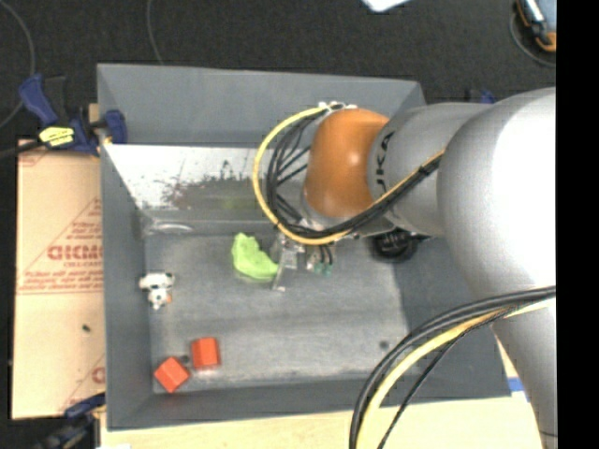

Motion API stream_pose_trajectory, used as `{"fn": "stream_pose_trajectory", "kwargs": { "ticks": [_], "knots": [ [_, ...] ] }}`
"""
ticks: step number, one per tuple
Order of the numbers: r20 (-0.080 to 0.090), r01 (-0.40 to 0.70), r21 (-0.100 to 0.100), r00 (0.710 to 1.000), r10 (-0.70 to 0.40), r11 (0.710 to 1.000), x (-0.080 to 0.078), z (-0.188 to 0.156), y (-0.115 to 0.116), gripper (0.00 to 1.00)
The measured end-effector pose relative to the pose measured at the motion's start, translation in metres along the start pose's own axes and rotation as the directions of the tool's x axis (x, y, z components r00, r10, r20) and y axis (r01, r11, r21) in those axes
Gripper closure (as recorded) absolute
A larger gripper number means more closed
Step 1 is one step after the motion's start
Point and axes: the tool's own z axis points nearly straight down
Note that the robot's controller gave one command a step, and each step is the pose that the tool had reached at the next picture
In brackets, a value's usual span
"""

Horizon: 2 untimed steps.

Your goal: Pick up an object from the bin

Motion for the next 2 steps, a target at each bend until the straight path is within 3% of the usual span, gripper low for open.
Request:
{"fn": "stream_pose_trajectory", "kwargs": {
  "ticks": [2],
  "knots": [
    [0.001, 0.001, 0.0, 1.0, -0.001, 1.0, 0.0, -0.0052, -0.0005, 1.0]
  ]
}}
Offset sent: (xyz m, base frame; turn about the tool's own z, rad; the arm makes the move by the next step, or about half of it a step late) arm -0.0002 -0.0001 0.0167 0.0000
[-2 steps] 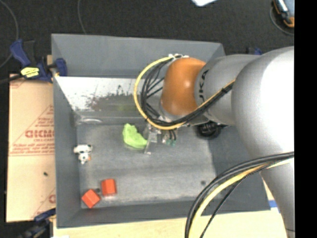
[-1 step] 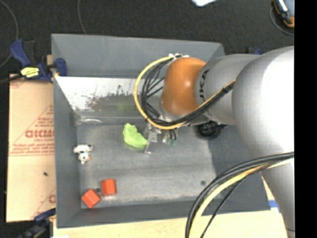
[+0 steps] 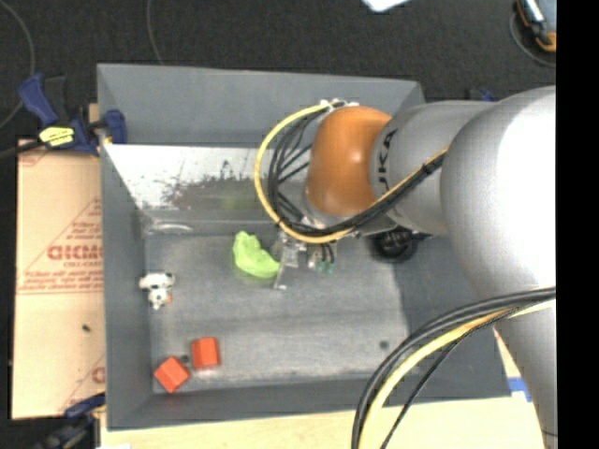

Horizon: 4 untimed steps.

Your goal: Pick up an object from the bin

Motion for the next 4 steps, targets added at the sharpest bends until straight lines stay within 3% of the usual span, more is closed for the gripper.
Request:
{"fn": "stream_pose_trajectory", "kwargs": {
  "ticks": [2, 4],
  "knots": [
    [0.0, 0.0, 0.0, 1.0, 0.0, 1.0, 0.0, -0.009, 0.0, 1.0],
    [0.0, 0.001, 0.0, 1.0, -0.001, 1.0, 0.0, -0.042, -0.001, 1.0]
  ]
}}
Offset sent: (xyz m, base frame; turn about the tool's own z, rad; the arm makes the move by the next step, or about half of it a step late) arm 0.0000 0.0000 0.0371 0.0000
